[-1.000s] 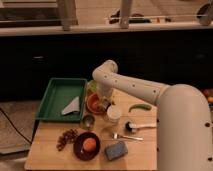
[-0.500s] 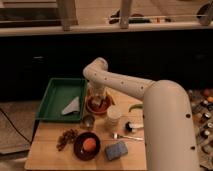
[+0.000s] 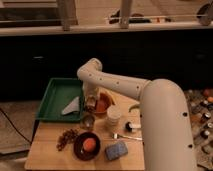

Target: Wipe red bowl with eraser

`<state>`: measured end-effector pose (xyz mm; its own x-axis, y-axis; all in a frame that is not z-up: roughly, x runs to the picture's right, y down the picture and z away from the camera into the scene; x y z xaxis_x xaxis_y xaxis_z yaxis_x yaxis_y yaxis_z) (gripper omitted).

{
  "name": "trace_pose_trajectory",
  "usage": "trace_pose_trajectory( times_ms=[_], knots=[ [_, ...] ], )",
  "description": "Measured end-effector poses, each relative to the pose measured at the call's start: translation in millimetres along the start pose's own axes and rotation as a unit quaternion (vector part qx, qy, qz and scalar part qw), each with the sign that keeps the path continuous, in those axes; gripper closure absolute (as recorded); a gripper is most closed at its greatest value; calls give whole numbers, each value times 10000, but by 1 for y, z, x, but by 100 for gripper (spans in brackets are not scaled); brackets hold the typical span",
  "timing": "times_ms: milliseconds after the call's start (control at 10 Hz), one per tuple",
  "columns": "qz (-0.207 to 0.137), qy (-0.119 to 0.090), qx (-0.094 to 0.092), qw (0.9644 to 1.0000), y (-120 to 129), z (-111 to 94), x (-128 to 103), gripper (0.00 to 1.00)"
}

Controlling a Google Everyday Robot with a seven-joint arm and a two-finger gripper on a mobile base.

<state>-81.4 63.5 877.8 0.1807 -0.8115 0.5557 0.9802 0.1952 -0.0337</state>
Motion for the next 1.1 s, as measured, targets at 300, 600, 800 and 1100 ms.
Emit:
trace_pose_trajectory(
  times_ms=[300,600,800,1100],
  knots=[
    [-58,-177,-2,9998,11,-1,-24,100],
    [202,-225,-58,9995,41,-6,-31,100],
    [447,-216,-132,9987,57,-9,-29,100],
    [751,-128,-299,9966,83,-12,-13,100]
  ],
)
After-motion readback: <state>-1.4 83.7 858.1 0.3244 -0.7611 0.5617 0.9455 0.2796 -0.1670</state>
